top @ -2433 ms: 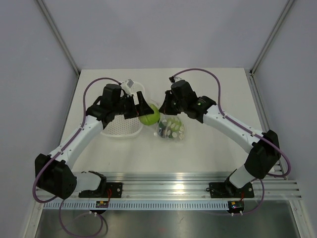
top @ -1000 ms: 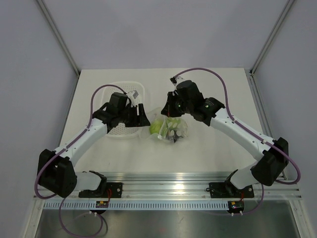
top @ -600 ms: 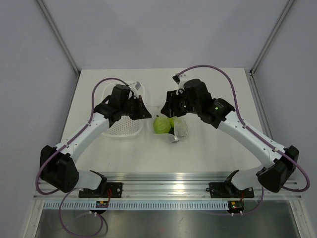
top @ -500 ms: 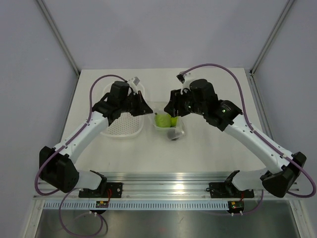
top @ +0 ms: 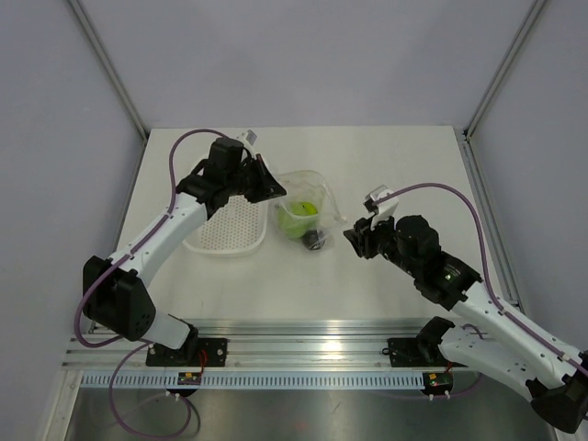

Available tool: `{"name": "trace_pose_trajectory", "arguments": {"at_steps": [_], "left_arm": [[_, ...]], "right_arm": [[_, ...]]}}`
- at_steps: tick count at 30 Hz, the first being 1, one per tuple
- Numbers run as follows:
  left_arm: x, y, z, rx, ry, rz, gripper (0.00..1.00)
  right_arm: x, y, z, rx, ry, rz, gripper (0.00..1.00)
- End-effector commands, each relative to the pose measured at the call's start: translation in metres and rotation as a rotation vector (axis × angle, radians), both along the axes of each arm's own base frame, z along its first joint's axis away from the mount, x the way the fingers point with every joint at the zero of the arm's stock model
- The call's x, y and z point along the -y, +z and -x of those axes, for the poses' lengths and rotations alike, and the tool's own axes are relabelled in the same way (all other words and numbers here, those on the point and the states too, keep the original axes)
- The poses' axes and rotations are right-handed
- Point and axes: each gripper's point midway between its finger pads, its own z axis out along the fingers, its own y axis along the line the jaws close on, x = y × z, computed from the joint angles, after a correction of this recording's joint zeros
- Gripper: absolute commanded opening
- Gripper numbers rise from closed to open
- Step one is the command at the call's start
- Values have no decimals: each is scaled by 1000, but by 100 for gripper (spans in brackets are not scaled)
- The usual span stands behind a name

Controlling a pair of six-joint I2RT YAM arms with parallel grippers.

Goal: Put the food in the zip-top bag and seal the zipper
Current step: Zip the zipper food storage bag at the center of the board.

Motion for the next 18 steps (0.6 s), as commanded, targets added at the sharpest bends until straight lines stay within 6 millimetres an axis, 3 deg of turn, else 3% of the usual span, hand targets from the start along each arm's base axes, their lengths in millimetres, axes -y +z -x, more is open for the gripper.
{"name": "trace_pose_trajectory", "arguments": {"at_steps": [1,5,6,8,13,18], "left_arm": [[-1,20,-13,50,23,24,0],[-7,19,-15,48,23,11,0],[-8,19,-15,47,20,6,0],[-10,18,-14,43,23,4,0],[-7,17,-13,32,14,17,0],[-7,14,-12,23,9,17,0]], "right_arm": [[3,38,-9,226,-11,-81,40],[7,7,-11,178,-48,-60,36],[0,14,-10,186,-31,-127,38],[-5,-1,-9,174,-7,-127,44],[-15,-24,-11,145,35,-79,47],[-23,-27,-18,188,45,-115,48]]}}
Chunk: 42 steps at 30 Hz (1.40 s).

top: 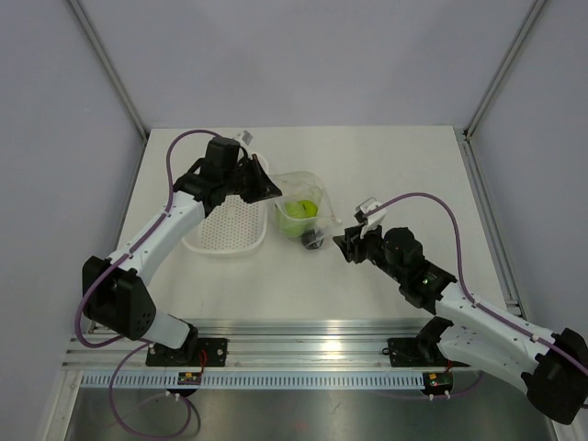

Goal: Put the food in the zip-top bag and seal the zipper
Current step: Zip the zipper food storage bag at the center of the board.

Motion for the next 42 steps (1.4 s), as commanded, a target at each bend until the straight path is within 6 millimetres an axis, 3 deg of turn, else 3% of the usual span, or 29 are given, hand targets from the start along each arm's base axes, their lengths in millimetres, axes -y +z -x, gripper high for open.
{"name": "trace_pose_trajectory", "arguments": {"at_steps": [1,4,10,20,27,29,30,31,33,34,37,42], "left_arm": [[6,23,-9,64,-16,39,0],[6,23,-8,64,-19,41,0],[6,20,-4,52,-29,37,0],[3,17,2,56,-46,22,0],[-1,25,9,110,-75,8,0],[-2,26,10,112,-78,0,0],[-1,25,10,109,-86,-2,0],[-1,23,11,100,-91,-6,0],[-1,20,11,90,-91,-8,0],[-1,19,11,88,-90,-7,0],[-1,16,11,81,-91,-8,0],[0,18,10,84,-94,-8,0]], "right_arm": [[-14,22,-8,107,29,-83,47],[-21,15,-16,115,27,-93,46],[-29,20,-24,157,20,-152,40],[-18,41,-25,274,21,-140,0],[-10,57,-31,298,67,-110,0],[-4,54,-33,272,55,-89,0],[-1,59,-33,275,48,-92,1],[2,51,-32,240,41,-78,8],[11,50,-30,230,3,-83,35],[13,45,-28,211,0,-73,41],[21,40,-21,198,-23,-90,47],[12,18,-13,134,38,-74,50]]}}
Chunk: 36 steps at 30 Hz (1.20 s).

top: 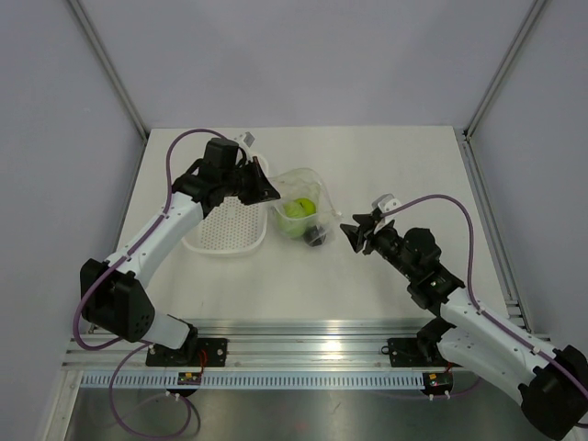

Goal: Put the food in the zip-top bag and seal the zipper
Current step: Zip the zipper food storage bag at the center of the board.

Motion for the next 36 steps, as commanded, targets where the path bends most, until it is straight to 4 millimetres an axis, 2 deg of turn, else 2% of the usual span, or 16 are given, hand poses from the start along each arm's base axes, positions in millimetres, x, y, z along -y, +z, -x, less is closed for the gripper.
{"name": "trace_pose_trajectory", "arguments": {"at_steps": [1,3,5,6,9,11,12,16,21,24,25,29,32,33,36], "left_arm": [[2,19,1,55,-30,32,0],[3,18,2,53,-34,33,0],[3,19,2,53,-34,33,0],[3,18,2,51,-33,34,0],[4,18,3,50,-40,37,0],[4,18,3,50,-43,36,0],[4,17,3,49,-44,34,0],[4,16,3,44,-45,30,0],[4,16,3,43,-47,27,0],[4,13,4,41,-52,25,0],[4,13,3,39,-50,26,0],[5,11,5,34,-58,33,0],[4,7,7,31,-67,20,0],[3,6,9,28,-73,12,2],[-3,7,11,57,-114,-53,42]], "right_arm": [[-7,-21,4,-55,49,19,50],[-11,-30,1,-70,53,25,51],[-15,-30,-4,-58,58,22,51],[-18,-39,-9,-79,57,37,51],[-28,-41,-17,-65,79,34,52],[-35,-30,-23,-33,94,11,51],[-39,-34,-26,-40,103,17,50],[-50,-21,-32,-4,136,-17,47],[-48,-2,-26,38,139,-58,42],[-45,2,-24,52,133,-65,30],[-46,2,-23,50,141,-65,23],[-47,-1,-23,47,143,-72,12],[-44,4,-24,65,126,-89,5],[-42,6,-24,72,122,-84,4],[-39,7,-24,77,112,-63,0]]}}
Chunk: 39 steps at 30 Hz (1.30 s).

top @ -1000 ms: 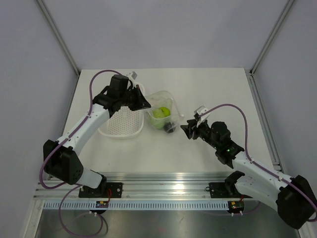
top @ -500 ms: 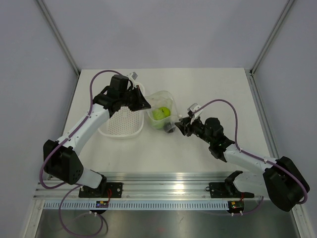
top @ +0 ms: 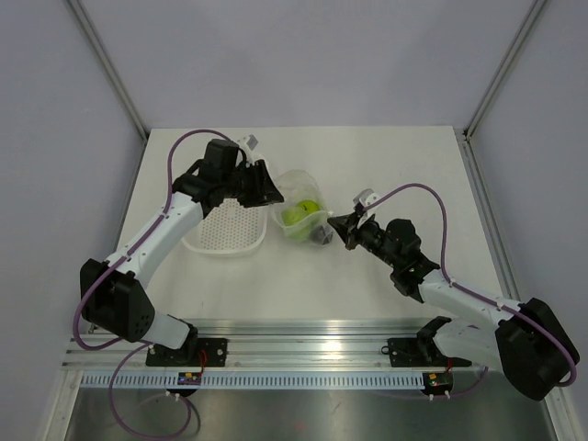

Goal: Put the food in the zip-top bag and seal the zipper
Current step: Zip the zipper food storage bag at the center of the board.

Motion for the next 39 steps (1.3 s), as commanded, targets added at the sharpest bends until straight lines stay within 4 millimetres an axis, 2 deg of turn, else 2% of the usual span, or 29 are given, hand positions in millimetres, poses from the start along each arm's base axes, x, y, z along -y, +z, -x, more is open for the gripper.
{"name": "trace_pose_trajectory", "arguments": {"at_steps": [1,2,4,5,6,7,8,9,10,11,12,14,16,17,18,19,22,26,29,32,39], "left_arm": [[-8,13,2,89,-79,-69,57],[-14,24,-4,133,-63,-106,79],[-25,36,-3,207,-89,-172,85],[-28,46,-4,246,-93,-190,85],[-30,67,-5,317,-94,-190,85],[-32,79,-7,380,-112,-207,83],[-30,90,-6,431,-137,-197,82],[-25,106,-7,517,-163,-174,80],[-18,122,4,612,-250,-146,80],[-12,141,3,726,-283,-118,78],[-6,134,9,761,-343,-99,76],[6,155,22,940,-443,-64,76],[14,150,29,1033,-541,-108,76],[26,149,44,1081,-633,-91,76],[31,147,51,1124,-681,-106,76],[43,138,62,1189,-761,-139,77],[60,133,75,1229,-829,-152,78],[76,109,82,1202,-876,-205,77],[85,96,90,1219,-880,-228,83],[92,87,94,1227,-899,-252,83],[111,66,99,1172,-966,-259,71]], "right_arm": [[4,35,-3,105,-18,-39,0],[4,37,-3,108,-16,-34,0],[5,36,1,101,1,-9,0],[5,40,2,105,12,-7,0],[4,39,8,95,41,4,0],[3,39,11,88,58,10,0],[4,46,12,94,72,10,0],[5,43,15,75,85,25,0],[2,47,19,74,119,26,0],[4,48,19,71,129,34,0],[2,43,25,47,165,50,0],[2,46,27,45,192,62,0],[2,45,30,25,216,73,0],[2,44,31,18,227,75,0],[2,43,33,6,244,76,0],[1,46,34,6,252,72,0],[-1,46,34,-13,269,75,0],[-2,44,33,-44,280,79,0],[-3,46,33,-39,285,80,0],[-3,46,33,-38,288,80,0],[-2,47,33,-46,289,74,0]]}}
